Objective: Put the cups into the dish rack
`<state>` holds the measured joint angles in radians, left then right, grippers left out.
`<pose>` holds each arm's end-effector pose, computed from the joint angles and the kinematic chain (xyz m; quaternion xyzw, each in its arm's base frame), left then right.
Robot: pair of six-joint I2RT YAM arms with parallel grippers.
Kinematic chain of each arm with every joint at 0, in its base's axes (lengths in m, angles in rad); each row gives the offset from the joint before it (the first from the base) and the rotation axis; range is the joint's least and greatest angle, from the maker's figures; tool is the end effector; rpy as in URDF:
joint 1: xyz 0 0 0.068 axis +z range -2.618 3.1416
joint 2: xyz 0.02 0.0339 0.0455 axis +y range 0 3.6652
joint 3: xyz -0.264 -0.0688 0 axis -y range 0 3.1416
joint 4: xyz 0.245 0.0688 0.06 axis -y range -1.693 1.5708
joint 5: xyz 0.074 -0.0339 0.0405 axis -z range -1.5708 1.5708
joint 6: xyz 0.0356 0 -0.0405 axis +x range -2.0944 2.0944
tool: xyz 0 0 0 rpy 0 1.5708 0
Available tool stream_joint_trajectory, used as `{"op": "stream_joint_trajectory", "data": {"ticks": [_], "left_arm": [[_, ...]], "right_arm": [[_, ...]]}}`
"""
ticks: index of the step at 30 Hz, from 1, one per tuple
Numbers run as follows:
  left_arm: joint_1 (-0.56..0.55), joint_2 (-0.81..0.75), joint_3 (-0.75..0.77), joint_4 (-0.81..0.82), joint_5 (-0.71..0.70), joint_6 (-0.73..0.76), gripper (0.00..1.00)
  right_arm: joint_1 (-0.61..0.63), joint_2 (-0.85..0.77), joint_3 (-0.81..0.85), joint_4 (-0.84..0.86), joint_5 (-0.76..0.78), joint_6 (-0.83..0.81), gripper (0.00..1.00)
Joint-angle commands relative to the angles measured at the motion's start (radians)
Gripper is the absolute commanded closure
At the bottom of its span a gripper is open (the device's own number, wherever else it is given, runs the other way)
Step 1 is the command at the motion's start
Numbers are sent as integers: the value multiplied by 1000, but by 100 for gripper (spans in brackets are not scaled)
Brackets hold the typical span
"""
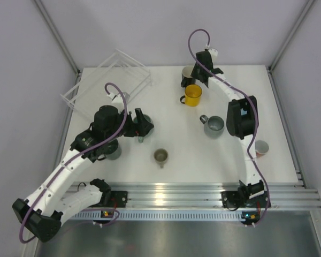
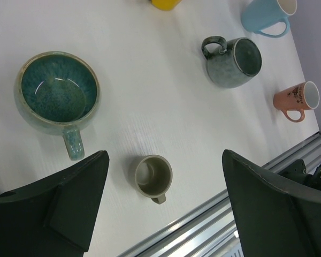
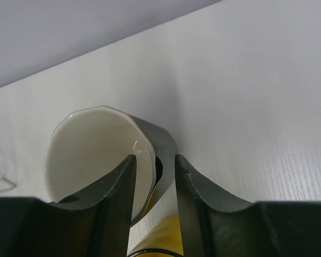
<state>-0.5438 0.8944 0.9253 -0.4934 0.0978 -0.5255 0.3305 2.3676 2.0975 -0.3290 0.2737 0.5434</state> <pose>0.1657 -0.1042 0.3381 0.0335 0.8491 -0.3036 0.4311 0.5237 0.1695 0.2294 0.1564 0.8643 0.0865 0.4702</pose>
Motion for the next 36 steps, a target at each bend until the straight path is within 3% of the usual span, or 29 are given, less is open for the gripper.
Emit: {"op": "stream_joint_trajectory", "data": {"ticks": [1,3,19,26,36], "left_arm": [[-1,1,-11,56,19,7,8],[-1,1,-16,64,23,7,9],[-1,24,-20,76,22,16,9],[-1,41,-5,87,19,21,9],[1,98,72,85,98,-30,13]], "right_arm": [[-22,30,53,41,-14,3,67],[-30,28,55,47,-34,7,72],[-34,73,91,-5,-56,-5,74],[-44,61,90,30,-82,4,100],[-116,-63,73,172,-248,89,100]]}}
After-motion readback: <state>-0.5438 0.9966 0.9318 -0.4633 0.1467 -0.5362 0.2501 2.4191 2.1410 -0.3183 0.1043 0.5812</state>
